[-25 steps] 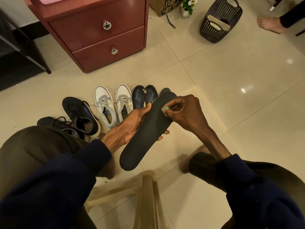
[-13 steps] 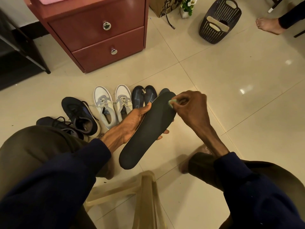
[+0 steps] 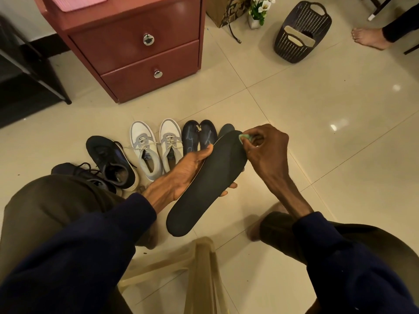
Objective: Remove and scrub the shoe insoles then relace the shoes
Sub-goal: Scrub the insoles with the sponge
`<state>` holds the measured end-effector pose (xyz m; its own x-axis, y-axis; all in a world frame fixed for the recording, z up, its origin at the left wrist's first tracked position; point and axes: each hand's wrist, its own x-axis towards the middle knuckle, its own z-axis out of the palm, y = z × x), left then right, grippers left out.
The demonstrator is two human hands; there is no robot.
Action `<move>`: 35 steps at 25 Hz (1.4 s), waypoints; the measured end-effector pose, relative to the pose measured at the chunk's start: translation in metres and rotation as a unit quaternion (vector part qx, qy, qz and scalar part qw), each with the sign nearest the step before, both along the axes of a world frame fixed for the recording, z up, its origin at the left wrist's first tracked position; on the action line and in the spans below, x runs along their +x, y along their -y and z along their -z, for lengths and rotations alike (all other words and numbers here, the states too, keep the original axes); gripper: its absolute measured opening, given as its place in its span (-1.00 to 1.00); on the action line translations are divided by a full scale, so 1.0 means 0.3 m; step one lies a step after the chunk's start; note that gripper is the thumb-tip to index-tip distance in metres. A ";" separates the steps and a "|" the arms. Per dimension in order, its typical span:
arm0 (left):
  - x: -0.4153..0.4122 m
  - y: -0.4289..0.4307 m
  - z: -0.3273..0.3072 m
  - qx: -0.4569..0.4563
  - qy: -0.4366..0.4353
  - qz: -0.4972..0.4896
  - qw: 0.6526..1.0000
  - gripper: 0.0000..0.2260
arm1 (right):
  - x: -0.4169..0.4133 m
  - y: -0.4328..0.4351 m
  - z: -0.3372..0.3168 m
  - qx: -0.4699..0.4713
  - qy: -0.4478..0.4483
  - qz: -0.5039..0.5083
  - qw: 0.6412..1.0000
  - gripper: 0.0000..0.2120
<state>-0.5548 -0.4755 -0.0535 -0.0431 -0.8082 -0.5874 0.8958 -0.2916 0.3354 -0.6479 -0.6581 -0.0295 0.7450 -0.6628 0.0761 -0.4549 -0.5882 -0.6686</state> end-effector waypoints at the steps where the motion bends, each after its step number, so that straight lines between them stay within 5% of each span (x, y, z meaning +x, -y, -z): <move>1: 0.000 0.001 0.000 0.008 0.003 -0.001 1.000 -0.40 | 0.003 -0.025 0.007 0.005 0.007 -0.017 1.000 -0.88; 6: -0.002 -0.010 0.008 0.033 0.021 -0.004 0.999 -0.42 | 0.012 -0.108 -0.057 0.104 -0.054 -0.239 0.964 -0.92; 12: 0.004 0.005 -0.011 0.023 0.006 -0.002 1.000 -0.42 | 0.007 -0.021 -0.015 -0.024 0.005 -0.044 0.999 -0.88; 17: -0.006 -0.009 -0.022 0.058 0.031 -0.040 0.997 -0.54 | 0.002 -0.140 -0.063 0.109 -0.076 -0.294 0.947 -0.92; 22: 0.006 0.007 -0.017 0.021 0.003 -0.013 1.000 -0.42 | 0.002 -0.025 -0.023 -0.018 0.000 -0.064 0.998 -0.89; 28: -0.007 -0.003 -0.006 0.070 0.021 -0.033 0.997 -0.51 | 0.007 -0.144 -0.057 0.108 -0.054 -0.285 0.951 -0.93; 33: 0.001 0.010 -0.011 0.013 -0.003 0.007 1.000 -0.41 | 0.008 -0.003 -0.012 -0.043 -0.010 -0.055 0.998 -0.90; 35: 0.003 0.007 -0.009 0.019 -0.005 0.010 1.000 -0.41 | 0.009 -0.028 -0.007 -0.022 -0.005 -0.092 0.996 -0.91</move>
